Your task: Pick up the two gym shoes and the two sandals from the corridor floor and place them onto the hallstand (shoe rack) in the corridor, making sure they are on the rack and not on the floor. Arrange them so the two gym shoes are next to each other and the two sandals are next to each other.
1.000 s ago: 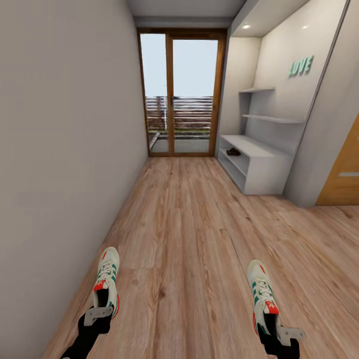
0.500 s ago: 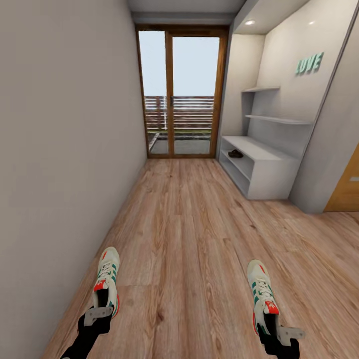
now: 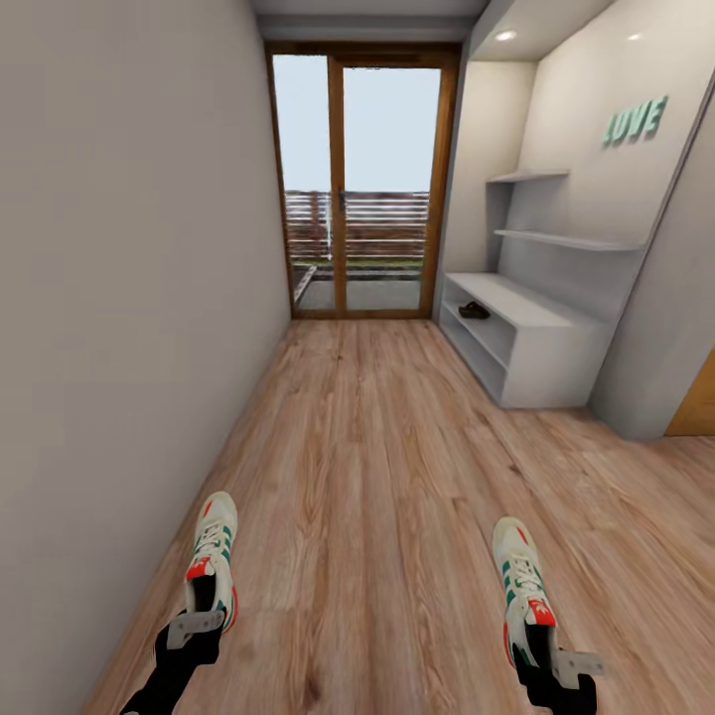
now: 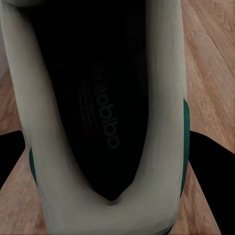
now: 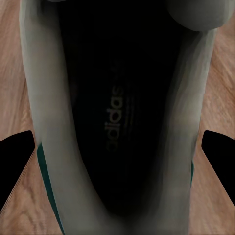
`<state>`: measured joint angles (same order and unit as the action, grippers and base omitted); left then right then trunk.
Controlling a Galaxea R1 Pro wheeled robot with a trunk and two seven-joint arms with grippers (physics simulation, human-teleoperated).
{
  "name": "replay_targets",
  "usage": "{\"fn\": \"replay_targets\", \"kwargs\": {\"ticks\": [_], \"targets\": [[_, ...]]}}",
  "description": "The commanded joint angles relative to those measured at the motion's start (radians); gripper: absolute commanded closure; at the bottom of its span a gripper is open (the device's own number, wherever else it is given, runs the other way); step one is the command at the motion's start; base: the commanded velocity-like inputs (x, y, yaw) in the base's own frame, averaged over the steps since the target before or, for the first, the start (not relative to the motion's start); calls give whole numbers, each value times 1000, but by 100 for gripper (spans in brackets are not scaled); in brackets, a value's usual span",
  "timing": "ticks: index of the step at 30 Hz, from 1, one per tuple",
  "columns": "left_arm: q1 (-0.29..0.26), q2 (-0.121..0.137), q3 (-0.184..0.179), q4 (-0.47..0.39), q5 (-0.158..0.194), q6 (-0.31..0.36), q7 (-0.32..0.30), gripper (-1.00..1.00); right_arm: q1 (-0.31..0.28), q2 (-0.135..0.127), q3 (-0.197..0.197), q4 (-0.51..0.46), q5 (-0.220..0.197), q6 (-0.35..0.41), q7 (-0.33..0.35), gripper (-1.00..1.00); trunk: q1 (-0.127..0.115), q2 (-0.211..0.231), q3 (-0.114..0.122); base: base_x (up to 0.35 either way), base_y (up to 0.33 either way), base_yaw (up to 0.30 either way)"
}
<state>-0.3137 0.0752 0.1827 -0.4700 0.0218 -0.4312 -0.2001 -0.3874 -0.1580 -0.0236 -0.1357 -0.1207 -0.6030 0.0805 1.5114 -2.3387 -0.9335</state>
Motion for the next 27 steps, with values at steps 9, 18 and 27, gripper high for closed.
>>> {"fn": "replay_targets", "kwargs": {"ticks": [9,18,27], "targets": [[-1,-1,6,0,3,-2,-10,100,-1,0,-3,1,-10,-3,8,100,0,0,-1,339,0,0],[-1,-1,6,0,3,-3,-10,100,0,0,-2,1,-10,-4,8,100,0,0,-1,339,0,0],[-1,-1,6,0,3,-3,-10,100,-1,0,-2,1,-9,-3,8,100,0,0,-1,339,0,0]]}}
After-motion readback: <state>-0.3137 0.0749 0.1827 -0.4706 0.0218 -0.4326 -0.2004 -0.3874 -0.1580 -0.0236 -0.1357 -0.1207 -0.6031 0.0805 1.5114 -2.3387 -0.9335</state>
